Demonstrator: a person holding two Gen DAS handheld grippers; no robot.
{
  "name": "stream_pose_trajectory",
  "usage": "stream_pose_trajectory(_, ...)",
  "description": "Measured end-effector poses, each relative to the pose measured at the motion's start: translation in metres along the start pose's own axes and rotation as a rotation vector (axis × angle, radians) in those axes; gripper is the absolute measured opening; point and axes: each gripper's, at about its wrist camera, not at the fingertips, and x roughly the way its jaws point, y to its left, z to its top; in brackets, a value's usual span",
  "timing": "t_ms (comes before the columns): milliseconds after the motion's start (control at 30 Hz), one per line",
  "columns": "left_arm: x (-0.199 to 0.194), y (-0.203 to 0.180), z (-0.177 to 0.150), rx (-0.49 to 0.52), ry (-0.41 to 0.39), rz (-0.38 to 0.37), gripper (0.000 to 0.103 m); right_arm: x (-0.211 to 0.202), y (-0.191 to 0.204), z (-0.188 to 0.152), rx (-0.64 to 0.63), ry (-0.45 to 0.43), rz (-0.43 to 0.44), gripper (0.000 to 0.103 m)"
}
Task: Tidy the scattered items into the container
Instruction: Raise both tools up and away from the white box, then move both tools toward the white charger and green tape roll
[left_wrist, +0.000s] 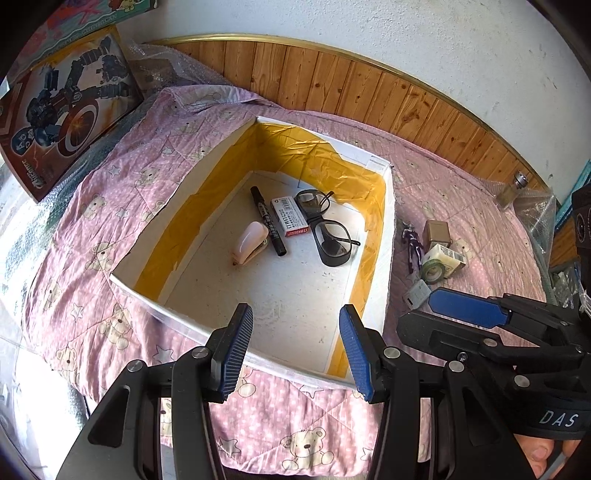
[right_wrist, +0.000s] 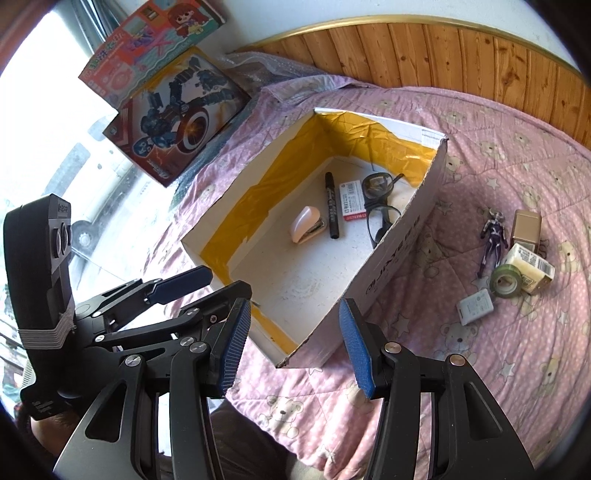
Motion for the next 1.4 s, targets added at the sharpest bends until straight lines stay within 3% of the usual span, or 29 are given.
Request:
stream_pose_trajectory(633, -0.006, -0.022, -0.028, 0.024, -0.013, 0.032, 0.051, -0.019, -0.024, -0.044, 0.098, -0.041, 0.042, 0.054)
stream_pose_trajectory(900, -0.009, -0.032, -0.042, 0.035, -0.013, 0.02, 0.051, -0.026, -0.03, -0.061, 0.128, -0.062, 0.055, 0.054)
stream_pose_trajectory(1400, -0.012, -0.065, -0.053, 0.149, -0.034, -0.034, 0.051, -0.041, -0.064, -0.081, 0.235, -0.111, 0.05, 0.054)
